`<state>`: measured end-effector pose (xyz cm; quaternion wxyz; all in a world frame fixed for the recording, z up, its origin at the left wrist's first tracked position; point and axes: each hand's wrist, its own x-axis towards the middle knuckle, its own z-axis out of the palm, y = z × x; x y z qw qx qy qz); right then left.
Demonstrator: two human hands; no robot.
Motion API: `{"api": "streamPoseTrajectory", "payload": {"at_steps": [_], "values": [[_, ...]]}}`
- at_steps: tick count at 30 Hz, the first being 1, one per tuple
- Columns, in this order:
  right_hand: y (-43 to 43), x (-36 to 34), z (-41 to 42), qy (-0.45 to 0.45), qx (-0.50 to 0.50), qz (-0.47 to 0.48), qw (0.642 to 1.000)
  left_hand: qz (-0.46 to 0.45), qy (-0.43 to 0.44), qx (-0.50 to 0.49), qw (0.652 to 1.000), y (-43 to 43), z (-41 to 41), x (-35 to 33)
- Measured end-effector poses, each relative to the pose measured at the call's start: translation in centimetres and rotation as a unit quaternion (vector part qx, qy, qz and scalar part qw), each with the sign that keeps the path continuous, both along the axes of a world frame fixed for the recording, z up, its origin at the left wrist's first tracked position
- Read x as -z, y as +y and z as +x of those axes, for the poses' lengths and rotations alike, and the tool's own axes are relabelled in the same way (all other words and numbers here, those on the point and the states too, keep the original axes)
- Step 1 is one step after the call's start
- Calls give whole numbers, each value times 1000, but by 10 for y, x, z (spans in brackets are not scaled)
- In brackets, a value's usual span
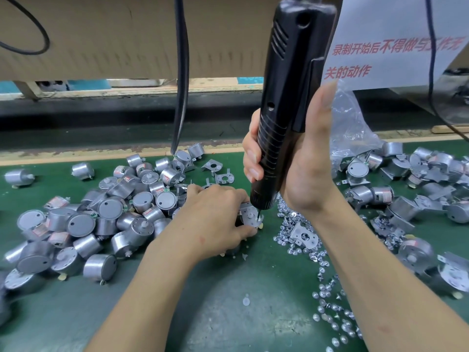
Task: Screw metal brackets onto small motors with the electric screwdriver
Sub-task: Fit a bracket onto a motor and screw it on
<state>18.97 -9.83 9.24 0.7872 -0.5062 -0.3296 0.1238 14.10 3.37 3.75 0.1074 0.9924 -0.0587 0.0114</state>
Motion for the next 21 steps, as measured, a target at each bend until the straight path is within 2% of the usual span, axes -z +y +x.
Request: {"api": "streamPoseTrajectory", "payload": {"at_steps": [21], "values": [[8,6,-3,2,-9,-5,1000,7,-10,1,1000,0,0,0]]}}
